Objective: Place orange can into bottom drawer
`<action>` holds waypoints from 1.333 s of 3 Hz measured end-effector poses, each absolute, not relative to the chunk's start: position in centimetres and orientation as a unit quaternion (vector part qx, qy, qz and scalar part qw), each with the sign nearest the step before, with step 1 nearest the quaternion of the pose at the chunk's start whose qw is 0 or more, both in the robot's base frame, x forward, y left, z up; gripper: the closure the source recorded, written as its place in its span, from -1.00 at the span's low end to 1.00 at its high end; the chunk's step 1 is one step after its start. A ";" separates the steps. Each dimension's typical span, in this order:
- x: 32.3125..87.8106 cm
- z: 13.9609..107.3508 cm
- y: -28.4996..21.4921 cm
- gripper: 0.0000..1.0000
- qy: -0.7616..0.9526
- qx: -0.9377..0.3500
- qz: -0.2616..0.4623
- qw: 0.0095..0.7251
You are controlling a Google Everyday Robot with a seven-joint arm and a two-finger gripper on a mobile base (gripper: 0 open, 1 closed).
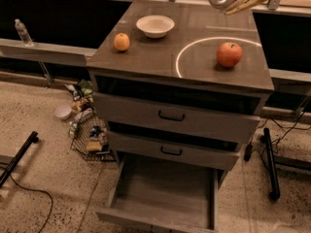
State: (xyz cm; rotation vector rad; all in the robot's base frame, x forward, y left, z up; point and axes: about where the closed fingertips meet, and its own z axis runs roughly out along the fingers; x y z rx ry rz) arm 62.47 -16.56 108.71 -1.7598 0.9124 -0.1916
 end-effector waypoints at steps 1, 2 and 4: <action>58.0 109.2 -16.0 1.00 0.374 -0.730 -0.099 0.563; 53.9 105.8 -16.2 1.00 0.383 -0.738 -0.107 0.545; 52.3 100.7 -15.7 1.00 0.402 -0.751 -0.077 0.518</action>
Offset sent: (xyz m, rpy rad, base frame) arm -0.1630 0.0553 -0.2794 -0.1928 0.3694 0.0663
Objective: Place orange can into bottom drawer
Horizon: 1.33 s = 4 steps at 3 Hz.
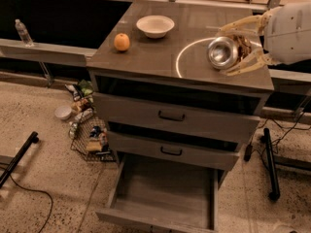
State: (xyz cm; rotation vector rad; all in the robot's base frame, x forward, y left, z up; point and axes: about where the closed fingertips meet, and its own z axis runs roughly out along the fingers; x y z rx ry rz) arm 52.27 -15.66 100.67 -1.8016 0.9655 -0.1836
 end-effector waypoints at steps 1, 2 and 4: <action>51.0 99.0 -14.7 1.00 0.406 -0.751 -0.064 0.517; 48.5 96.2 -12.6 1.00 0.399 -0.749 -0.050 0.527; 42.5 83.1 -8.7 1.00 0.332 -0.811 -0.071 0.476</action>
Offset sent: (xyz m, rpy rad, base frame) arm -0.1224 0.0652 -0.1689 -0.0143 0.0291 0.1478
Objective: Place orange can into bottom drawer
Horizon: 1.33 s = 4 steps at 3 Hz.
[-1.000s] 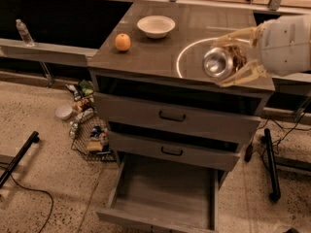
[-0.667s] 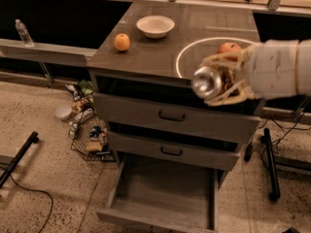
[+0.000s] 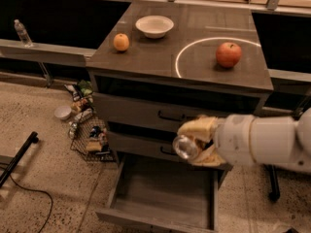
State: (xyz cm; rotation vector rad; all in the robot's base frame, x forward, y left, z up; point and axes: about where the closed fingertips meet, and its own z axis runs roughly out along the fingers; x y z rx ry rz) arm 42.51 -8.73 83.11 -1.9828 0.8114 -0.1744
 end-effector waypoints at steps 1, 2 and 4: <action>42.8 74.4 -8.0 1.00 0.320 -0.842 -0.074 0.428; 43.3 72.8 -7.0 1.00 0.303 -0.854 -0.077 0.415; 43.9 70.2 -7.6 1.00 0.312 -0.868 -0.097 0.373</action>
Offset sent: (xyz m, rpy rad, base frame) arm 0.0030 0.0063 -0.0835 -0.1061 0.0196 0.0291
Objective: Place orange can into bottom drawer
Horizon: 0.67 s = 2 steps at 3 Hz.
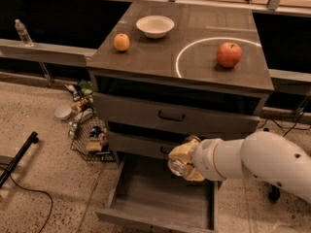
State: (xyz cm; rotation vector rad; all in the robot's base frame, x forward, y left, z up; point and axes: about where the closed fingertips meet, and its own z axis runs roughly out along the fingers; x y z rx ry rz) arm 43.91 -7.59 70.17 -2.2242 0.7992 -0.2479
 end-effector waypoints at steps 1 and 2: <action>45.4 64.0 -9.4 1.00 0.329 -0.880 -0.113 0.322; 47.4 55.6 -11.9 1.00 0.313 -0.904 -0.097 0.276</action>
Offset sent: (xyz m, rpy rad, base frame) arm 0.0551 -0.0827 -0.2653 -0.3621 0.1196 0.1702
